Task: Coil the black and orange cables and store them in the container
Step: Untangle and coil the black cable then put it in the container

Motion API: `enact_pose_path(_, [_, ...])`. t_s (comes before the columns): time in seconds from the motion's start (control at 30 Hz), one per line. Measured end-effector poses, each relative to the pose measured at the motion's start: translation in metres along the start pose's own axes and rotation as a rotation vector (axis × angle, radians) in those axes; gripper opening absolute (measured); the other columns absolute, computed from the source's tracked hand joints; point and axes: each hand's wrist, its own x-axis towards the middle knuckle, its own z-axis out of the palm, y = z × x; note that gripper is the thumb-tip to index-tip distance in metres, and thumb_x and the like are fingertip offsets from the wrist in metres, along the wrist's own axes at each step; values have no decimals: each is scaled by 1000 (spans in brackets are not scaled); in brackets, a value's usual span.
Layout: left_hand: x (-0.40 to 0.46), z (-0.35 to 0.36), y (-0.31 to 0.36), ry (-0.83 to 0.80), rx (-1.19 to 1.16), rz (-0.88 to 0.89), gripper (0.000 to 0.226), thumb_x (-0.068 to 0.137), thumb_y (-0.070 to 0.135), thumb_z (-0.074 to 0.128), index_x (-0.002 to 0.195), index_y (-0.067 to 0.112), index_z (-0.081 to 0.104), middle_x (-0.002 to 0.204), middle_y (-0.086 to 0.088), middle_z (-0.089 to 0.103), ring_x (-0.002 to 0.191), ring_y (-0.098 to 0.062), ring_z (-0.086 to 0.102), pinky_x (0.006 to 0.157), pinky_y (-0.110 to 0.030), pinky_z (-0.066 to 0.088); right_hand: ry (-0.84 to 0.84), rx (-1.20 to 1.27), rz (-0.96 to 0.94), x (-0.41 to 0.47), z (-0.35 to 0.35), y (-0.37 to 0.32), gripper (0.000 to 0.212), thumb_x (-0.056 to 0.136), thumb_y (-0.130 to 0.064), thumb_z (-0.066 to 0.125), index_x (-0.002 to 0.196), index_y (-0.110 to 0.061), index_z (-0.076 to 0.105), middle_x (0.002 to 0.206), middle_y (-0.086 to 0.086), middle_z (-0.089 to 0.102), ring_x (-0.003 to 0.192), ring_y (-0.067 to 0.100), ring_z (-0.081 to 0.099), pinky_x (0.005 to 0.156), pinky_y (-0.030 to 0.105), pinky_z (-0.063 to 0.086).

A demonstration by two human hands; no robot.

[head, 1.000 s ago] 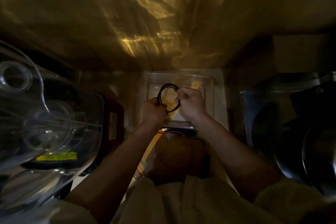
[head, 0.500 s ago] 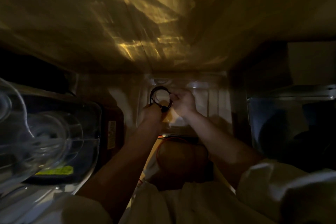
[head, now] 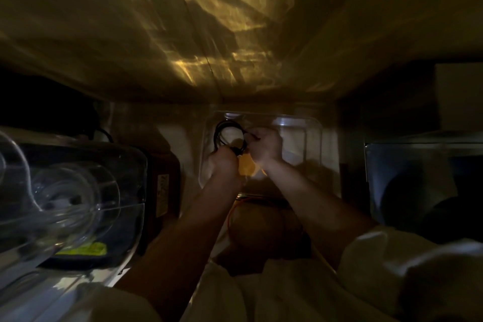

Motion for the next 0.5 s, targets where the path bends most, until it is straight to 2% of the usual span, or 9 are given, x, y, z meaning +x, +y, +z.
enact_pose_path(0.03, [4,-2,-6,10,141,88,40,88,22,64,126,11,60,129,-12,63,107,-23,65,88,-29,53,-3,-2,-2,0,0,0,17,89,-10,66,102,-9,77,106,9,76,98,22,69,89,35,56])
enact_pose_path(0.1, [-6,2,-11,33,247,36,41,81,20,70,122,13,62,122,-11,66,111,-26,63,92,-33,53,-2,35,6,0,0,1,16,89,-9,67,101,-10,77,102,9,76,92,25,71,85,37,59])
enact_pose_path(0.13, [-9,5,-9,13,183,20,40,83,17,68,122,13,61,117,-9,67,105,-25,64,86,-29,55,2,52,3,1,1,2,15,89,-9,67,100,-9,77,101,7,76,88,24,71,81,31,59])
enact_pose_path(0.2, [-11,3,-2,-26,-121,-76,32,93,13,56,125,10,57,101,-5,62,89,-20,59,68,-25,54,21,25,-36,-1,-1,2,15,88,-8,68,101,-8,77,100,1,74,84,13,66,69,5,49])
enact_pose_path(0.23, [-17,2,0,-53,-180,-117,32,97,14,49,128,9,55,100,-4,58,89,-20,55,68,-28,51,36,17,-49,-2,-1,2,15,88,-7,69,101,-7,77,100,3,75,84,8,63,64,-1,42])
enact_pose_path(0.3, [-18,1,1,-56,-213,-171,33,99,15,42,129,9,54,106,-7,55,101,-24,52,78,-35,45,54,20,-61,-2,-3,3,15,86,-7,70,100,-6,76,102,7,76,85,7,62,64,4,41])
enact_pose_path(0.33, [-21,0,1,-62,-196,-171,31,100,15,40,126,8,55,102,-8,55,103,-25,52,79,-35,44,62,15,-64,-2,-4,2,14,86,-7,71,99,-5,76,102,9,76,86,9,63,67,9,42])
enact_pose_path(0.4, [-21,-2,0,-51,-153,-139,25,100,16,41,119,9,57,98,-7,57,95,-22,54,70,-31,46,72,-6,-62,-2,-5,2,12,86,-10,72,97,-5,74,101,9,75,87,12,64,70,13,41])
enact_pose_path(0.5, [-14,-2,-7,-37,-75,-75,28,100,14,45,125,8,55,117,-9,56,91,-18,54,63,-27,47,77,-55,-85,1,-6,3,15,87,-15,71,99,-7,73,102,8,75,94,17,67,70,13,40])
